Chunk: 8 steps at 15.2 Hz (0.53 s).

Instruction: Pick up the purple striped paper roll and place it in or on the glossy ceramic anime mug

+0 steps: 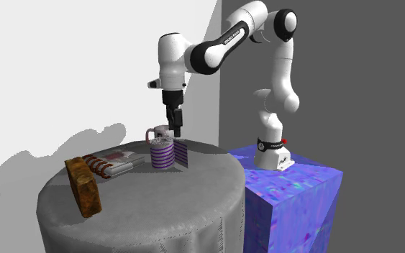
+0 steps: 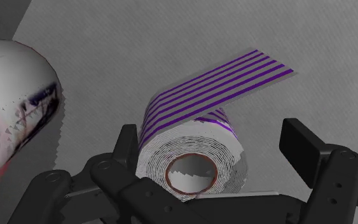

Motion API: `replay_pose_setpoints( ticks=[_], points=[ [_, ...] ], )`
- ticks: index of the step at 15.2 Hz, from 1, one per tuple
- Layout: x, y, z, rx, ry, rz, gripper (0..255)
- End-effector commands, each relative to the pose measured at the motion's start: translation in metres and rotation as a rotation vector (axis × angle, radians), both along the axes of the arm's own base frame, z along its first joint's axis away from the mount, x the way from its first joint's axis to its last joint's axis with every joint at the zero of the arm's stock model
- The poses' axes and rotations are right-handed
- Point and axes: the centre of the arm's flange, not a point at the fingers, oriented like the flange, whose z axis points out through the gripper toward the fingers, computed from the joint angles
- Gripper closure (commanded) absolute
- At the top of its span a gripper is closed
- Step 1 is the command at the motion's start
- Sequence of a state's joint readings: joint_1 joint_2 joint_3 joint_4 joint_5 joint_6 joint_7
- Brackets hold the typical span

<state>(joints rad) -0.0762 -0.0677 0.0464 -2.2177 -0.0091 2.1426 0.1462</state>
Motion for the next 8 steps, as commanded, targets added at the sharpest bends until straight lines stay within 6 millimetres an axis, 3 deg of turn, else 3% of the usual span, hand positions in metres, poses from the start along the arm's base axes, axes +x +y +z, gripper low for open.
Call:
replay_pose_setpoints(
  ticks=[1,8],
  points=[
    [0.017,-0.01,-0.017,-0.005,0.004,-0.019,0],
    [0.017,-0.011,-0.054,-0.005,0.004,-0.019,0]
  ],
)
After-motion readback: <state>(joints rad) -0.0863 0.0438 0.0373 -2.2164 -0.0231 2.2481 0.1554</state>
